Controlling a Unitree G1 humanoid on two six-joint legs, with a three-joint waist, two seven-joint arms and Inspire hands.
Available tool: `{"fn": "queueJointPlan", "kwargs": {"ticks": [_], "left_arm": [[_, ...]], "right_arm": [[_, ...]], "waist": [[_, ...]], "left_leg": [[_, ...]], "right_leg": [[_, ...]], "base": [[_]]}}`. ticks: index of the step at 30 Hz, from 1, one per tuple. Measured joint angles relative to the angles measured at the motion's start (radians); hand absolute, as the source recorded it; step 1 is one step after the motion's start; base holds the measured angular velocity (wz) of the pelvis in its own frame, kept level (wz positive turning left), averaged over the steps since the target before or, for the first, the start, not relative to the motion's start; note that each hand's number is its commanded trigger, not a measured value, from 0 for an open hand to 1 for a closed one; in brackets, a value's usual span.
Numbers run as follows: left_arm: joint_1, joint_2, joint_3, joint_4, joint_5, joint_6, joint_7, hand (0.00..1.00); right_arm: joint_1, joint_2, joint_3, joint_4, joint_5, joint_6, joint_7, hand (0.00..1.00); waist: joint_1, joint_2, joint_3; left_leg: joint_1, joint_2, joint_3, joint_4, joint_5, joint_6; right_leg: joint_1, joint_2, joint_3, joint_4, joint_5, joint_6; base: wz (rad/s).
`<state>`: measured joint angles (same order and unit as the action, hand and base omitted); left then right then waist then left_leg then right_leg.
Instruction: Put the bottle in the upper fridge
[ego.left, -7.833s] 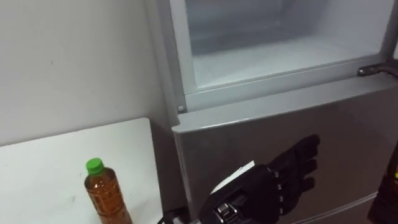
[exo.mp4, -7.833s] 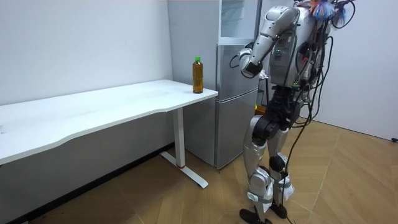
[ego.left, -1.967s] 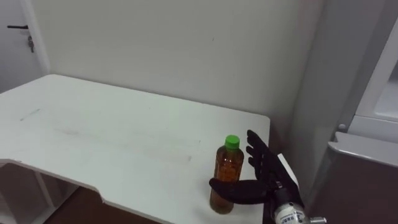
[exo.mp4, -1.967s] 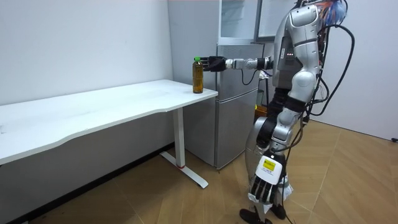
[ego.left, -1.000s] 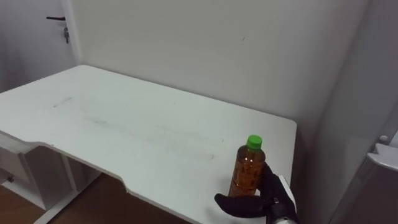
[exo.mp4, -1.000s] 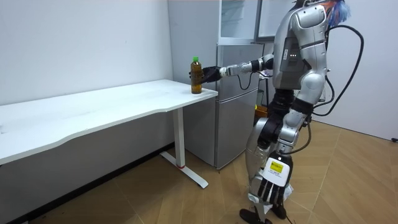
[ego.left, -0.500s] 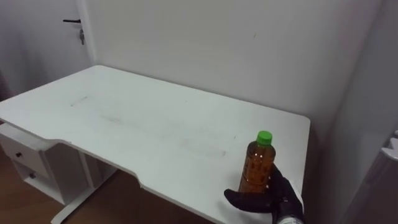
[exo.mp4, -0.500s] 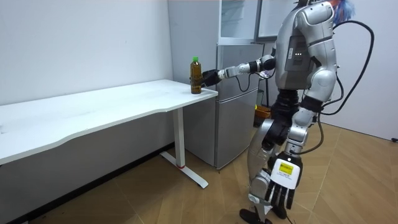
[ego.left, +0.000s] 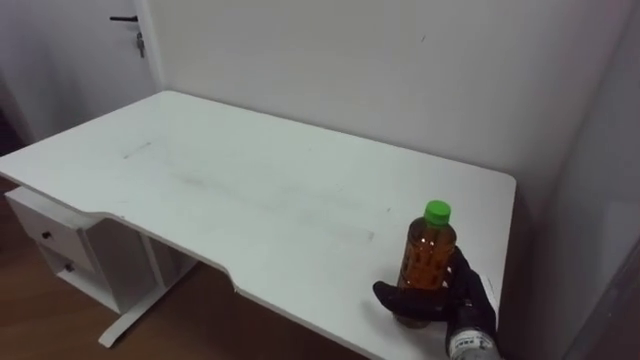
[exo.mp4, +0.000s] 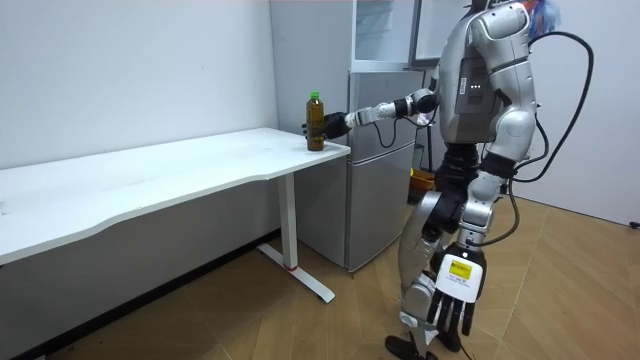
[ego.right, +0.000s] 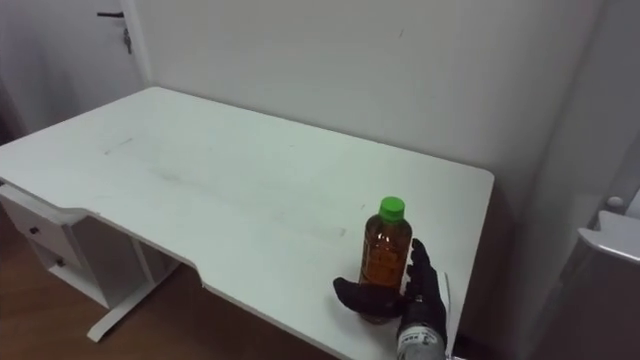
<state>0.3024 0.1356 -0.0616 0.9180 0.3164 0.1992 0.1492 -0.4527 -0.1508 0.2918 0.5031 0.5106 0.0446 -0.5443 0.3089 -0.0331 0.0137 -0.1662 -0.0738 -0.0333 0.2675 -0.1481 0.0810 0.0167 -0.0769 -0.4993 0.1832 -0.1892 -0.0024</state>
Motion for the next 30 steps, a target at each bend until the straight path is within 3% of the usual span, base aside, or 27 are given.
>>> {"fn": "queueJointPlan", "kwargs": {"ticks": [15,26,28,30], "left_arm": [[0.000,0.000,-0.042,0.006,-0.040,-0.031,-0.004,0.00],[-0.006,0.020,-0.062,0.004,-0.051,-0.042,-0.004,0.00],[-0.006,0.022,-0.064,0.005,-0.052,-0.045,-0.004,0.00],[-0.006,0.022,-0.064,0.005,-0.052,-0.047,-0.004,0.00]], "right_arm": [[-0.037,-0.001,-0.006,0.000,-0.015,-0.012,-0.039,0.00],[-0.040,-0.001,0.006,0.003,-0.044,-0.013,-0.016,0.00],[-0.040,-0.001,0.009,0.009,-0.044,-0.014,-0.011,1.00],[-0.040,-0.001,0.011,0.009,-0.045,-0.014,-0.008,1.00]], "waist": [[0.000,0.006,0.0048],[0.001,-0.008,0.0096],[0.003,-0.009,0.0094],[0.003,-0.009,0.0094]], "left_leg": [[-0.018,-0.007,0.000,0.001,0.008,0.010],[-0.031,-0.010,0.001,0.004,0.011,0.015],[-0.032,-0.010,0.002,0.004,0.011,0.015],[-0.035,-0.010,0.002,0.004,0.011,0.015]], "right_leg": [[-0.020,-0.015,-0.022,0.023,-0.001,0.008],[-0.038,-0.024,-0.026,0.038,-0.001,0.009],[-0.039,-0.024,-0.026,0.039,-0.001,0.009],[-0.043,-0.025,-0.026,0.041,-0.001,0.009]], "base": [[0.03],[0.00],[0.00],[0.00]]}}
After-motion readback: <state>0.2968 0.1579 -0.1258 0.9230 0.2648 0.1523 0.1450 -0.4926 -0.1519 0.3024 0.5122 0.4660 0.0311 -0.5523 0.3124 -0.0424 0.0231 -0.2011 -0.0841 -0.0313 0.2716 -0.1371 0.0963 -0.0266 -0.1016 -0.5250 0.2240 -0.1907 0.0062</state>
